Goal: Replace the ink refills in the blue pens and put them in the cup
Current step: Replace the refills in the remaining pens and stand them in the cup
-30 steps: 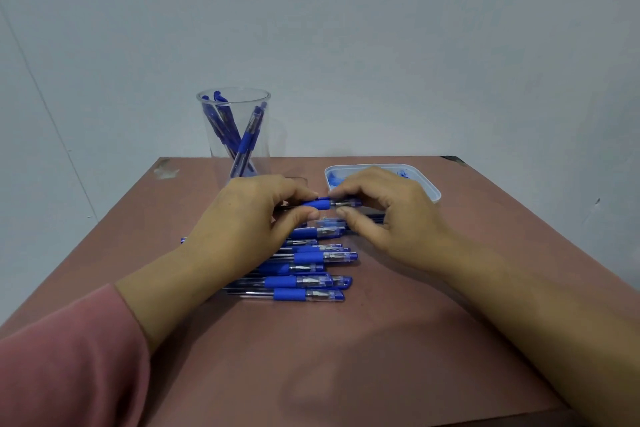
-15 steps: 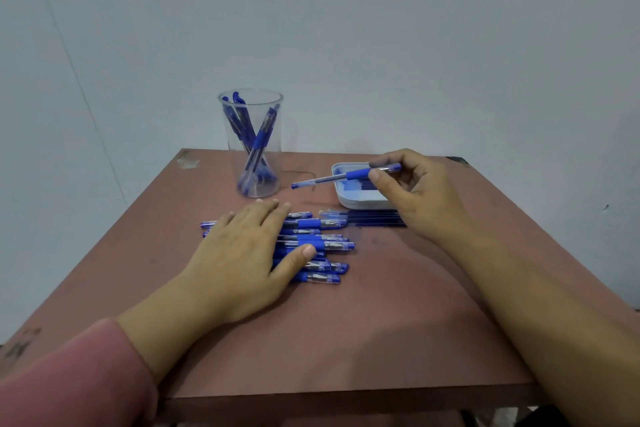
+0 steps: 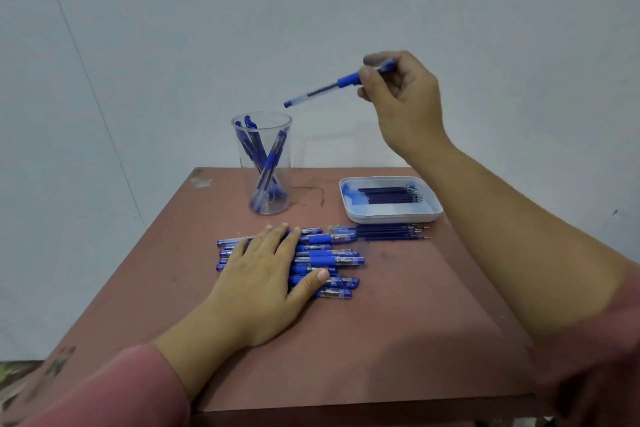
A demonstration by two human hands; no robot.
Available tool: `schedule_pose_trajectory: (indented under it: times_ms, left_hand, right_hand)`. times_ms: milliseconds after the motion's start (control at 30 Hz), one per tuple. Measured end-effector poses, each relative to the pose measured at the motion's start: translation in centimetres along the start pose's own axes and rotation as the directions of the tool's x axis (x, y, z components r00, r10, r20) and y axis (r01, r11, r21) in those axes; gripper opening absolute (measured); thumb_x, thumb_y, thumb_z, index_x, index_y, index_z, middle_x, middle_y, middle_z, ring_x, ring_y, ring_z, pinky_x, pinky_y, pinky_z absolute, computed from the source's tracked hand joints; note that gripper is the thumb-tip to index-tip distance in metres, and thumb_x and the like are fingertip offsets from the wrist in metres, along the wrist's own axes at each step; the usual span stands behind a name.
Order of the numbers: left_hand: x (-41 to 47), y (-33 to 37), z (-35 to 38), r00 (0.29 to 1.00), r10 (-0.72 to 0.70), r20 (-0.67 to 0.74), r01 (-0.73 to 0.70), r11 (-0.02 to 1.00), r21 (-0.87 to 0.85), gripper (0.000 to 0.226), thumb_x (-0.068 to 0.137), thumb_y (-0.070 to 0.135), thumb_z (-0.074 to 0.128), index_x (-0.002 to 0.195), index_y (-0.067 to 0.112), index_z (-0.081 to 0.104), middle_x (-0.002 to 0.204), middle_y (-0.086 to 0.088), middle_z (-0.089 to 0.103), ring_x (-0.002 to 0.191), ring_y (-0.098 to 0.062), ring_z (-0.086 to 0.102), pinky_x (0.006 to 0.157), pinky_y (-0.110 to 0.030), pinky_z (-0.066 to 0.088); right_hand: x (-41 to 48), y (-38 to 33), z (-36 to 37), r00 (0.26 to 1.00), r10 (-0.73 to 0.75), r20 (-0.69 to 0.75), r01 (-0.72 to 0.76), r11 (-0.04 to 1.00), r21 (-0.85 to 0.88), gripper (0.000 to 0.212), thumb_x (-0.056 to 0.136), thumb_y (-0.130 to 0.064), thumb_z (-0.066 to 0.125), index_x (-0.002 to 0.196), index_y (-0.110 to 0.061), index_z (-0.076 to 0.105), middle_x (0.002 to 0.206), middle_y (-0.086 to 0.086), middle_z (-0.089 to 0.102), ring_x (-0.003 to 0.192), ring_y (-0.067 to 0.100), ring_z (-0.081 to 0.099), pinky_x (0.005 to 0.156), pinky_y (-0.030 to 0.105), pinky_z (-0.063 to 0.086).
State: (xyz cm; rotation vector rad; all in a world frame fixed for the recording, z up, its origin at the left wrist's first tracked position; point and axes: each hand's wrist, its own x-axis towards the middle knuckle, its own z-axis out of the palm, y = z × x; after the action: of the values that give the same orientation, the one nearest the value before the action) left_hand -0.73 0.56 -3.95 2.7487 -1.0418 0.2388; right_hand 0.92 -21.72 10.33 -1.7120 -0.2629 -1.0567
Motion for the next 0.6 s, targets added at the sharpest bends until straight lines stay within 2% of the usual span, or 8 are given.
schedule_pose_trajectory:
  times_ms: [67, 200, 267, 367, 433, 500, 600]
  left_hand:
    - [0.0, 0.0, 0.0, 1.000, -0.001, -0.001, 0.001, 1.000, -0.002, 0.101, 0.071, 0.083, -0.012, 0.153, 0.028, 0.012, 0.159, 0.008, 0.016, 0.145, -0.011, 0.014, 0.119, -0.036, 0.012]
    - [0.1, -0.2, 0.1, 1.000, 0.004, -0.011, -0.004, 1.000, -0.003, 0.099, 0.074, 0.083, -0.009, 0.153, 0.028, 0.014, 0.158, 0.009, 0.018, 0.144, -0.010, 0.016, 0.118, -0.038, 0.014]
    - [0.2, -0.3, 0.2, 1.000, 0.005, -0.015, -0.005, 1.000, -0.008, 0.100, 0.073, 0.083, -0.010, 0.153, 0.029, 0.014, 0.158, 0.010, 0.019, 0.144, -0.010, 0.016, 0.118, -0.038, 0.014]
    - [0.2, -0.3, 0.2, 1.000, 0.004, -0.016, -0.004, 1.000, -0.016, 0.100, 0.072, 0.084, -0.011, 0.153, 0.030, 0.013, 0.158, 0.010, 0.017, 0.144, -0.010, 0.015, 0.119, -0.038, 0.014]
    - [0.2, -0.3, 0.2, 1.000, 0.004, -0.017, -0.004, 1.000, -0.024, 0.101, 0.072, 0.084, -0.011, 0.153, 0.029, 0.014, 0.158, 0.010, 0.018, 0.144, -0.010, 0.016, 0.119, -0.038, 0.014]
    - [0.2, -0.3, 0.2, 1.000, 0.005, -0.020, -0.005, 1.000, -0.024, 0.098, 0.074, 0.083, -0.008, 0.153, 0.029, 0.015, 0.157, 0.009, 0.019, 0.144, -0.010, 0.017, 0.119, -0.038, 0.014]
    - [0.2, -0.3, 0.2, 1.000, 0.004, -0.021, -0.004, 1.000, -0.017, 0.094, 0.076, 0.082, -0.005, 0.153, 0.030, 0.014, 0.157, 0.010, 0.020, 0.143, -0.010, 0.017, 0.118, -0.037, 0.015]
  right_hand:
    - [1.4, 0.8, 1.8, 1.000, 0.000, 0.006, 0.000, 1.000, -0.028, 0.011, 0.090, -0.015, 0.062, 0.100, -0.017, 0.058, 0.084, 0.001, 0.061, 0.077, 0.018, 0.065, 0.081, 0.044, 0.056]
    - [2.3, 2.3, 5.4, 0.998, 0.006, 0.060, 0.003, 0.987, -0.161, 0.028, 0.091, -0.018, 0.063, 0.106, -0.019, 0.040, 0.081, 0.014, 0.065, 0.073, 0.023, 0.064, 0.074, 0.031, 0.054]
    - [2.3, 2.9, 6.7, 0.994, 0.014, 0.108, 0.007, 0.980, -0.197, 0.029, 0.090, -0.018, 0.063, 0.104, -0.020, 0.037, 0.078, 0.015, 0.066, 0.070, 0.022, 0.063, 0.070, 0.028, 0.051]
    - [2.2, 3.6, 7.9, 0.981, 0.036, 0.189, 0.011, 0.970, -0.242, 0.016, 0.091, -0.019, 0.063, 0.101, -0.015, 0.051, 0.073, 0.001, 0.064, 0.069, 0.012, 0.060, 0.070, 0.023, 0.050]
    - [2.0, 4.1, 8.1, 0.967, 0.052, 0.248, 0.015, 0.964, -0.264, 0.011, 0.093, -0.022, 0.061, 0.100, -0.013, 0.062, 0.079, -0.008, 0.064, 0.072, 0.004, 0.057, 0.070, 0.016, 0.047]
    - [1.6, 4.4, 7.8, 0.954, 0.063, 0.293, 0.026, 0.956, -0.292, 0.016, 0.094, -0.026, 0.059, 0.103, -0.015, 0.067, 0.091, -0.008, 0.065, 0.078, 0.001, 0.056, 0.071, 0.007, 0.042]
    - [0.8, 4.7, 6.5, 0.953, 0.086, 0.291, 0.012, 0.948, -0.318, 0.019, 0.094, -0.029, 0.059, 0.107, -0.018, 0.067, 0.096, -0.008, 0.065, 0.081, 0.002, 0.056, 0.070, 0.006, 0.041]
